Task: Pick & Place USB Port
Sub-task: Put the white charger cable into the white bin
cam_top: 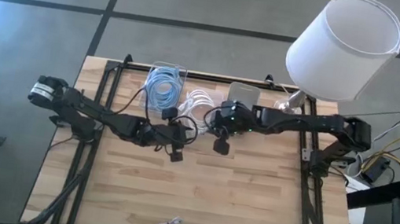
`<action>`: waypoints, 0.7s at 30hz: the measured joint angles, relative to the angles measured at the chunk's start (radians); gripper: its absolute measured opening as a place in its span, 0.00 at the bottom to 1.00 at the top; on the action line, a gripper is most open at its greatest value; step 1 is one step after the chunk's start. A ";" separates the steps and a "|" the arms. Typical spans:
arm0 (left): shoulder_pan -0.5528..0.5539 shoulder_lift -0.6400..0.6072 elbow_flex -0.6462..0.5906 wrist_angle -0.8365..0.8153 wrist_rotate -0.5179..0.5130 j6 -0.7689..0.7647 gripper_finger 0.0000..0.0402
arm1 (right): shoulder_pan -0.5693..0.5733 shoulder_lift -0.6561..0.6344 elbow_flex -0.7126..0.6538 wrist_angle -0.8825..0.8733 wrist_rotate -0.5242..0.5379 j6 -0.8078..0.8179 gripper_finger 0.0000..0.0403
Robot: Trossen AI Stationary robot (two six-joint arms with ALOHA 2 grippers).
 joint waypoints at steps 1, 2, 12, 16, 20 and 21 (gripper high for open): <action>0.000 0.000 0.000 -0.001 -0.002 -0.001 0.38 | 0.000 -0.019 0.000 -0.025 0.001 0.003 0.06; 0.000 0.000 0.000 -0.001 -0.003 -0.008 0.38 | 0.000 -0.039 0.000 -0.050 0.011 0.019 0.06; 0.000 0.000 0.000 -0.010 -0.003 -0.041 0.38 | 0.005 -0.263 -0.102 -0.213 0.468 0.184 0.06; 0.000 0.000 0.000 -0.013 -0.002 -0.042 0.38 | -0.036 -0.348 -0.165 -0.208 0.644 0.235 0.06; 0.000 0.000 -0.001 -0.015 -0.002 -0.050 0.38 | -0.104 -0.400 -0.227 -0.205 0.726 0.275 0.06; 0.000 0.000 -0.001 -0.015 -0.002 -0.052 0.38 | -0.125 -0.407 -0.243 -0.205 0.725 0.276 0.06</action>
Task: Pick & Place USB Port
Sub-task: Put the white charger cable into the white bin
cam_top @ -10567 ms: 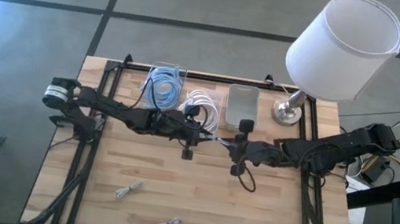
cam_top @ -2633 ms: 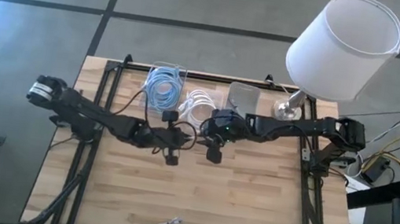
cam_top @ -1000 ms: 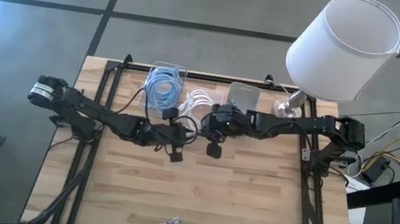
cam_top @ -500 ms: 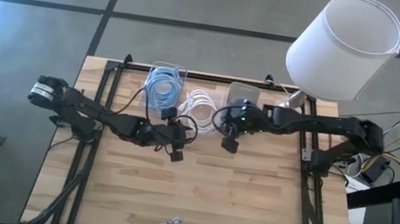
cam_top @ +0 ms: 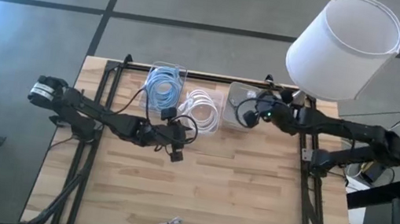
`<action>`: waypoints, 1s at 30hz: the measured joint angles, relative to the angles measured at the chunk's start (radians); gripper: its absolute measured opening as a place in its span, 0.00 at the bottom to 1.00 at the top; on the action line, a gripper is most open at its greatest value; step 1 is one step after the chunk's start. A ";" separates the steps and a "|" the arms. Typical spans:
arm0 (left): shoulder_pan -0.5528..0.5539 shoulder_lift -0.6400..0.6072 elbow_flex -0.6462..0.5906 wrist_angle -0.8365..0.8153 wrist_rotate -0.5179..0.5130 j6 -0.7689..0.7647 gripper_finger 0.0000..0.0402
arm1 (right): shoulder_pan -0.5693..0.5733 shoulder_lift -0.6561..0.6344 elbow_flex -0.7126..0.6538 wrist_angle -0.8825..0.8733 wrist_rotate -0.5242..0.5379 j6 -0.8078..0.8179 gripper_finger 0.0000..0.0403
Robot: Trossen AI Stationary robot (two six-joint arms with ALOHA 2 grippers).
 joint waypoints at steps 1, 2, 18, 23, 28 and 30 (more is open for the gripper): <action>0.000 0.000 0.000 -0.001 0.000 -0.002 0.38 | -0.019 -0.004 -0.014 -0.004 -0.002 0.000 0.06; 0.000 0.000 0.000 -0.002 0.000 -0.006 0.38 | -0.039 -0.004 -0.026 -0.002 -0.004 0.001 0.06; 0.000 0.000 0.000 -0.002 0.000 -0.022 0.38 | -0.237 0.146 -0.132 0.325 -0.363 -0.097 0.06; 0.000 0.000 0.000 -0.003 0.001 -0.026 0.38 | -0.241 0.258 -0.119 0.332 -0.366 -0.106 0.06; 0.000 0.000 0.000 -0.003 0.001 -0.027 0.38 | -0.241 0.331 -0.065 0.329 -0.364 -0.178 0.08; 0.000 0.000 0.000 -0.003 0.001 -0.027 0.38 | -0.241 0.356 -0.048 0.329 -0.364 -0.198 0.10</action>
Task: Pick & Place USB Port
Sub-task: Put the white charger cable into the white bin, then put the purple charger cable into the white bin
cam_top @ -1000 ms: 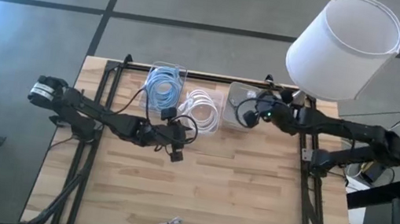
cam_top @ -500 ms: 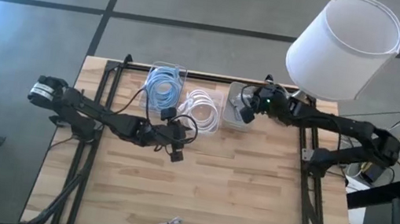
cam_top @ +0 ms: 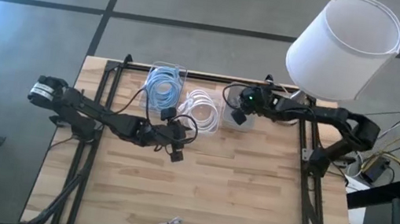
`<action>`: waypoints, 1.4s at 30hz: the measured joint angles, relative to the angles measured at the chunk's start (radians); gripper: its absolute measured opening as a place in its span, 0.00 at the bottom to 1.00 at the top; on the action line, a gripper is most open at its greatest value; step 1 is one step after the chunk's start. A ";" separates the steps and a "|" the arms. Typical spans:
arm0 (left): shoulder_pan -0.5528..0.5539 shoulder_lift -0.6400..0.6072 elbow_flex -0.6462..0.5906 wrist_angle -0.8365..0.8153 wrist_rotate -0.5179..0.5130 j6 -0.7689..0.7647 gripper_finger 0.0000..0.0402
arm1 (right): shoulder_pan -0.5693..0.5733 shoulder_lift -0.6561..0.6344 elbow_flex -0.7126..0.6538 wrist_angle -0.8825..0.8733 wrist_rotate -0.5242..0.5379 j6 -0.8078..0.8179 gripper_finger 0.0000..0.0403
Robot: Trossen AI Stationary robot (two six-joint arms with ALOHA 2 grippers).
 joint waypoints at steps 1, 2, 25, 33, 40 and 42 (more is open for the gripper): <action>0.000 0.000 0.000 0.000 0.000 0.000 0.38 | 0.000 0.010 0.007 0.000 0.000 -0.006 0.11; 0.000 0.000 0.000 0.000 0.000 0.000 0.38 | 0.000 0.019 0.012 -0.001 0.000 -0.012 0.12; 0.000 0.000 0.000 -0.009 0.084 -0.083 0.38 | 0.029 0.011 0.141 -0.137 -0.003 -0.043 0.36; -0.004 0.000 0.000 -0.015 0.325 -0.139 0.38 | 0.078 0.011 0.209 -0.138 -0.005 -0.093 0.37; -0.036 0.000 0.000 -0.042 0.468 -0.202 0.38 | 0.108 0.011 0.260 -0.137 -0.005 -0.142 0.35; -0.057 0.000 0.000 -0.042 0.472 -0.235 0.38 | 0.110 0.011 0.270 -0.132 -0.005 -0.146 0.35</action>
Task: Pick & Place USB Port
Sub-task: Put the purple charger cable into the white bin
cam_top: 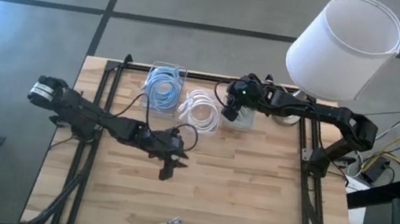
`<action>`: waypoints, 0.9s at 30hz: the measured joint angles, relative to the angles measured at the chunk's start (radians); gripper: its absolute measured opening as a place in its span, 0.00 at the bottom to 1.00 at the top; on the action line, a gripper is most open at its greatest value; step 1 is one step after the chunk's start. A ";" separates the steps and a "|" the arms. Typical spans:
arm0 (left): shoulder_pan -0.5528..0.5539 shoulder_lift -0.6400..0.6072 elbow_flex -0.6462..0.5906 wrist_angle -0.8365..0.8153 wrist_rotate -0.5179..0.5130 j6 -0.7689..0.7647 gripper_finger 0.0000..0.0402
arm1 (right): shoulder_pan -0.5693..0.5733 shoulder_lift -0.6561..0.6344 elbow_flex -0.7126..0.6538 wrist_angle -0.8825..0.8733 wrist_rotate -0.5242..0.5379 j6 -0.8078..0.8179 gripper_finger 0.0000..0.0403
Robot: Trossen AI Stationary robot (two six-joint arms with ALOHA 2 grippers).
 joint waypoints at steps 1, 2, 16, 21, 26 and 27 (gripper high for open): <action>-0.013 0.000 0.000 0.000 0.000 -0.016 0.38 | 0.001 0.000 0.004 0.002 0.000 0.000 0.34; -0.027 0.000 0.000 0.000 0.001 -0.028 0.38 | 0.001 0.000 0.008 0.002 0.000 0.000 0.34; -0.280 0.106 0.008 0.100 -0.068 -0.392 0.38 | 0.001 0.000 0.028 0.031 0.002 -0.023 0.36; -0.324 0.187 0.039 0.107 -0.070 -0.419 0.38 | 0.001 0.000 0.028 0.032 0.002 -0.026 0.34; -0.339 0.277 0.067 0.103 -0.056 -0.369 0.38 | 0.001 0.000 0.027 0.032 0.002 -0.026 0.34; -0.339 0.293 0.072 0.107 -0.037 -0.350 0.38 | 0.001 0.000 0.027 0.032 0.001 -0.026 0.35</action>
